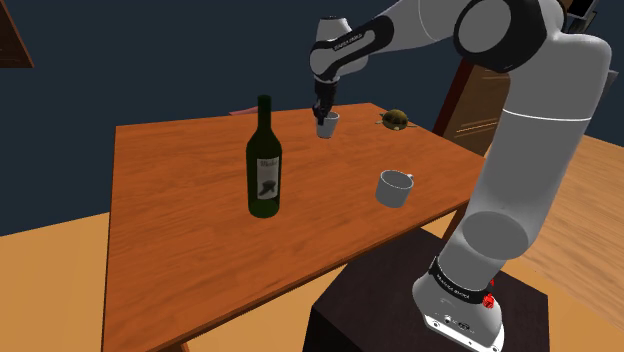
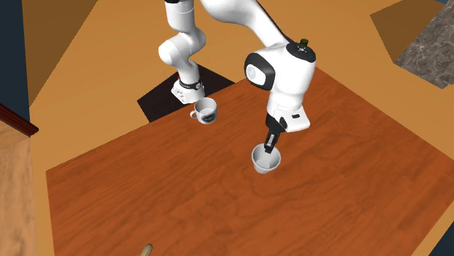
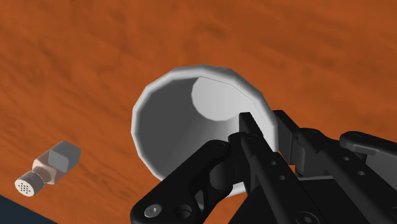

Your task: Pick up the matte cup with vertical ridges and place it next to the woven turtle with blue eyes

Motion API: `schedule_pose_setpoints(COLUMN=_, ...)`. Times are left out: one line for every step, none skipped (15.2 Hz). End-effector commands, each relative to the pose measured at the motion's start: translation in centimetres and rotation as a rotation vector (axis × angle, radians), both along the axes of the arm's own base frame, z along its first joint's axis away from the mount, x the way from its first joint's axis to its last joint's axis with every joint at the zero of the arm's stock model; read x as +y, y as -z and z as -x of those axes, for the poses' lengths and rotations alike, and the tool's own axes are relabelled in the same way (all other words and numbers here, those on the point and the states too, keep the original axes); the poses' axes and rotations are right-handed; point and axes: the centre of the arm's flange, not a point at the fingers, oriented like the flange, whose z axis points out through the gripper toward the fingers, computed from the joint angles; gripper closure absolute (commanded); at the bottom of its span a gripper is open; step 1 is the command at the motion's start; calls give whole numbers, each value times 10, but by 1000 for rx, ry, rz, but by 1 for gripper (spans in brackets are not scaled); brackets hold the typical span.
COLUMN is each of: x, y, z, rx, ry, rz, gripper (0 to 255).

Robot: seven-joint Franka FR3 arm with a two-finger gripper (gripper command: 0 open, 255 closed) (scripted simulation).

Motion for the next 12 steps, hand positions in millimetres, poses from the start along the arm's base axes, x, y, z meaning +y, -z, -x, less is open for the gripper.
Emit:
schedule_pose_setpoints(x=1, y=-11, z=0, rx=0, ry=0, rz=0, gripper=255)
schedule_pose_setpoints(x=1, y=-16, z=0, rx=0, ry=0, rz=0, gripper=255)
schedule_pose_setpoints(x=1, y=-21, z=0, rx=0, ry=0, rz=0, gripper=255)
schedule_pose_setpoints(x=1, y=-26, z=0, rx=0, ry=0, rz=0, gripper=255)
schedule_pose_setpoints(x=1, y=-32, z=0, rx=0, ry=0, rz=0, gripper=255)
schedule_pose_setpoints(x=1, y=-37, z=0, rx=0, ry=0, rz=0, gripper=255)
schedule_pose_setpoints(x=1, y=-42, z=0, rx=0, ry=0, rz=0, gripper=255)
schedule_pose_setpoints(x=1, y=-48, z=0, rx=0, ry=0, rz=0, gripper=255)
schedule_pose_setpoints(x=1, y=-53, z=0, rx=0, ry=0, rz=0, gripper=255)
schedule_pose_setpoints(x=1, y=-58, z=0, rx=0, ry=0, rz=0, gripper=255)
schedule_pose_setpoints(x=1, y=-63, z=0, rx=0, ry=0, rz=0, gripper=255)
schedule_pose_setpoints(x=1, y=-69, z=0, rx=0, ry=0, rz=0, gripper=255)
